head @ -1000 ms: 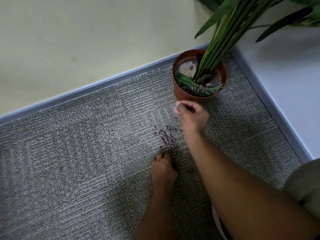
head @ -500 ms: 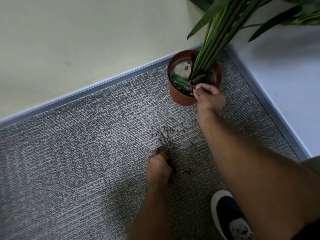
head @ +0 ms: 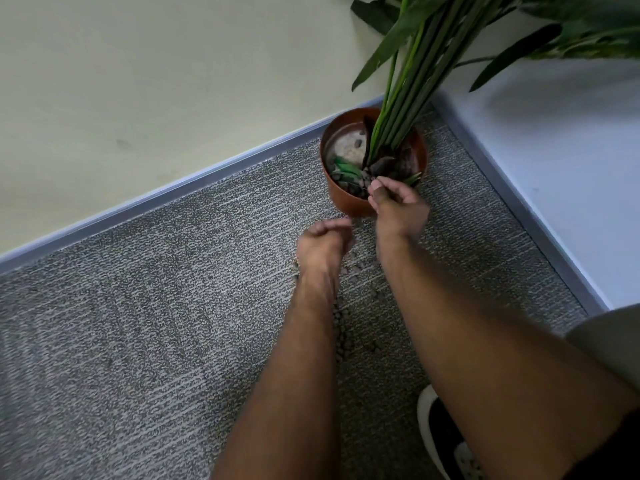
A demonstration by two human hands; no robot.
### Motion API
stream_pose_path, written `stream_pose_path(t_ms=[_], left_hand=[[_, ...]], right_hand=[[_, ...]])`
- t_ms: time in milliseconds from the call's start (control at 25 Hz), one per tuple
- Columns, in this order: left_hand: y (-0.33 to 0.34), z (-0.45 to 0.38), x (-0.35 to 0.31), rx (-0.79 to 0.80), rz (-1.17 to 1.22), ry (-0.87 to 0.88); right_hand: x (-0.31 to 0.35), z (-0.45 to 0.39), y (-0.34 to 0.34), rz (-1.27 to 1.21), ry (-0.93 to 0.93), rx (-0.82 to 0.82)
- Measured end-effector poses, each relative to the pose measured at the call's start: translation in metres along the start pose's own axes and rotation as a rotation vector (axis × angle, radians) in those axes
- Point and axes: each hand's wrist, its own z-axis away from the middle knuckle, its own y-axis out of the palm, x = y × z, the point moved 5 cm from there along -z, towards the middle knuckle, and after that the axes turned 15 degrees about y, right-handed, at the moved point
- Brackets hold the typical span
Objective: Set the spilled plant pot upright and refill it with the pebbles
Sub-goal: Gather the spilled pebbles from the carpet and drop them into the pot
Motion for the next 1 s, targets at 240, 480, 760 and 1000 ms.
stream_pose_path(t_ms=[240, 480, 760, 1000], left_hand=[[0.07, -0.018, -0.063, 0.093, -0.17, 0.164], [0.037, -0.013, -0.051, 0.057, -0.17, 0.311], [-0.067, 0.007, 0.068, 0.077, -0.96, 0.268], [-0.099, 0.021, 0.107, 0.479, -1.402, 0.34]], right_hand=[[0.002, 0.003, -0.005, 0.013, 0.071, -0.01], [0.009, 0.002, 0.004, 0.013, 0.082, -0.159], [0.012, 0.031, 0.008, 0.398, -0.46, -0.192], [-0.048, 0.038, -0.003, 0.966, -0.365, 0.112]])
